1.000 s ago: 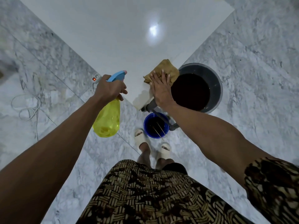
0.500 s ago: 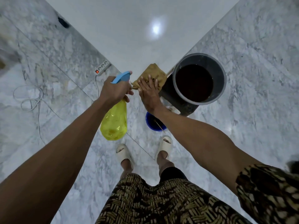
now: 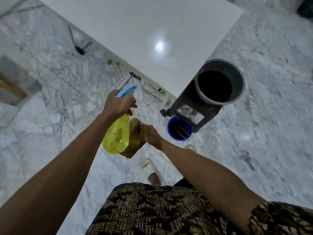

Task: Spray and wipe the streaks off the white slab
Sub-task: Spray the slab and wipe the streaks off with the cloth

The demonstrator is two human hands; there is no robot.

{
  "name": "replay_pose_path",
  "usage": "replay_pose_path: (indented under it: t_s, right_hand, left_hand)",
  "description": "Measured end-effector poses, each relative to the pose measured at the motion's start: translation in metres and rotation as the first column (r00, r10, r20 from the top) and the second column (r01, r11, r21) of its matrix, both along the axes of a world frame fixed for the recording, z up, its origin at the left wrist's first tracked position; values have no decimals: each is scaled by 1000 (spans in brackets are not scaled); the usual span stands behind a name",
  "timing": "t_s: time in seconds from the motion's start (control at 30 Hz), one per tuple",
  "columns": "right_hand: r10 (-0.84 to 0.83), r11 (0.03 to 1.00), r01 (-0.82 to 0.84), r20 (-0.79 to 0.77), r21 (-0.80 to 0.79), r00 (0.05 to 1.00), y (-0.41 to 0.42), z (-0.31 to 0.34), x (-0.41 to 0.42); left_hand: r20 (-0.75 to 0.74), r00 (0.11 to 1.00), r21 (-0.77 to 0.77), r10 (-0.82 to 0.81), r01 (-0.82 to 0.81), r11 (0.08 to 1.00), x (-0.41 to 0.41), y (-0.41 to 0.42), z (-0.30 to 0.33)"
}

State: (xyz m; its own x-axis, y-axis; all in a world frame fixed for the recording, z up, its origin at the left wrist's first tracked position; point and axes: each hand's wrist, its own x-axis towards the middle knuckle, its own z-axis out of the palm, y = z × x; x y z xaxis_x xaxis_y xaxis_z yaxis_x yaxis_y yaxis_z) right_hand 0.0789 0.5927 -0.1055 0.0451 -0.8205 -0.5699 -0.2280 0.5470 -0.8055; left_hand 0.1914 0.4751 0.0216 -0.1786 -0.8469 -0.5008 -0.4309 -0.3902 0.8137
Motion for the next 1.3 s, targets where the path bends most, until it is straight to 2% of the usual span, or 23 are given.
replay_pose_path:
  t_s: [0.07,0.1,0.17,0.23,0.3,0.37,0.57,0.73,0.87,1.0,1.2,1.3]
  right_hand:
    - [-255,961,232,156,151,954,-21,18,2]
    - [-384,915,339,218,217,897,-32,25,-3]
    - [-555,830,500,274,248,785,-49,46,-24]
    - [-627,777,592,348,213,697,-59,73,-53]
    - [-678,709,660,500,249,539,-63,98,-86]
    - [-662,678,697,604,232,443,-62,123,-118]
    - [-627,639,759,656,124,421,-40,158,-207]
    - [-650,600,786,663,148,371,-25,169,-297]
    - [-652,587,793,676,162,344,-23,174,-367]
    - [-647,549,826,692,131,320,-27,171,-430]
    - [-657,546,816,700,187,279,-49,156,-491]
    - [-688,552,813,653,188,316,-73,148,-501]
  left_hand:
    - [15,1000,-12,-17,17,1000,7,0,7]
    - [21,1000,-13,-18,18,1000,9,0,9]
    - [9,1000,-22,-29,29,999,7,1,15]
    - [0,999,-31,-53,53,998,-2,-1,20]
    - [-5,998,-43,-67,66,997,-18,-2,27]
    - [-40,993,-65,-113,110,992,-40,-3,35]
    - [-61,964,-95,-257,251,963,-132,-3,61]
    - [-101,931,-140,-351,336,931,-227,0,82]
    - [-57,940,-130,-337,328,936,-300,2,90]
    - [-130,945,-130,-300,284,950,-360,3,91]
    - [-195,947,-110,-254,237,965,-420,-9,80]
    - [-179,944,-144,-278,255,956,-438,-28,73]
